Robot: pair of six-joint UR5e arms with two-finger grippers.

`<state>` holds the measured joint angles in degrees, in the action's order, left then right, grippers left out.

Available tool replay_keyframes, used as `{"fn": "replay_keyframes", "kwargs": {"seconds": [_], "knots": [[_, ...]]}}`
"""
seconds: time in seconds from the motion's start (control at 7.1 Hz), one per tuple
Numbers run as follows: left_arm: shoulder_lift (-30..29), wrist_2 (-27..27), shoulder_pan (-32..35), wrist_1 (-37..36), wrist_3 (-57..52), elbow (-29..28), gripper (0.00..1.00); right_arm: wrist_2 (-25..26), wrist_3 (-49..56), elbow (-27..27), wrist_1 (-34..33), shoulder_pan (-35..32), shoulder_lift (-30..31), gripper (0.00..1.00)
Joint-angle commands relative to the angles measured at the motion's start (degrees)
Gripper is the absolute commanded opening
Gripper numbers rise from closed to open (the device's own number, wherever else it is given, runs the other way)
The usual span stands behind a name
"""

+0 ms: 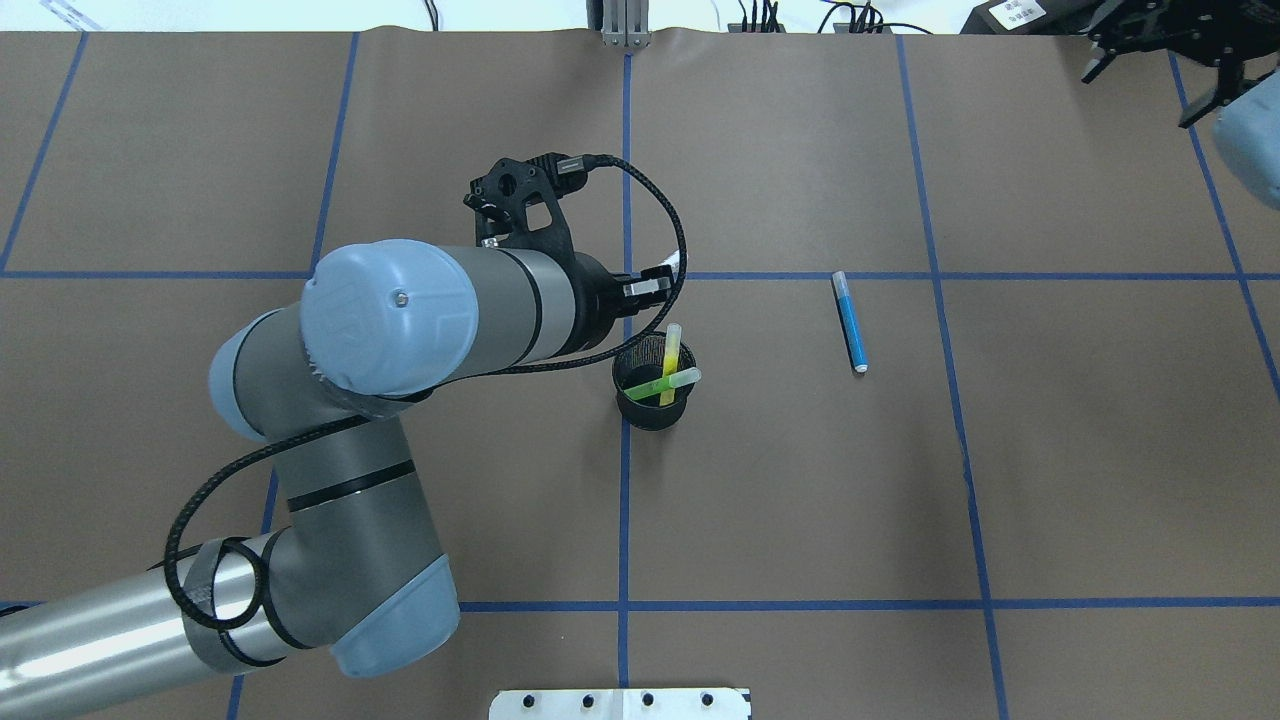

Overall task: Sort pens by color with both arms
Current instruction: 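Lift the red-capped marker out of the cup toward the blue marker, left gripper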

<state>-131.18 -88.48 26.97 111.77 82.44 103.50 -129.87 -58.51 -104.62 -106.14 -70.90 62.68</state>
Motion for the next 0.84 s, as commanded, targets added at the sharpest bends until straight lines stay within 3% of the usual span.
{"fn": "replay_keyframes", "kwargs": {"seconds": [0.0,0.42,0.7], "knots": [[-5.6,8.3,-1.6,-0.1,0.0,-7.6,0.0,0.0,-0.3,1.2,0.1,3.6,-2.8,0.99],[-11.9,16.3,-4.6,-0.1,-0.1,-16.9,0.0,0.0,12.8,4.5,1.7,3.0,-2.5,0.99],[-15.1,18.2,-5.1,0.1,-0.1,-22.4,0.0,0.1,23.6,5.8,1.7,0.9,-1.3,0.99]]}}
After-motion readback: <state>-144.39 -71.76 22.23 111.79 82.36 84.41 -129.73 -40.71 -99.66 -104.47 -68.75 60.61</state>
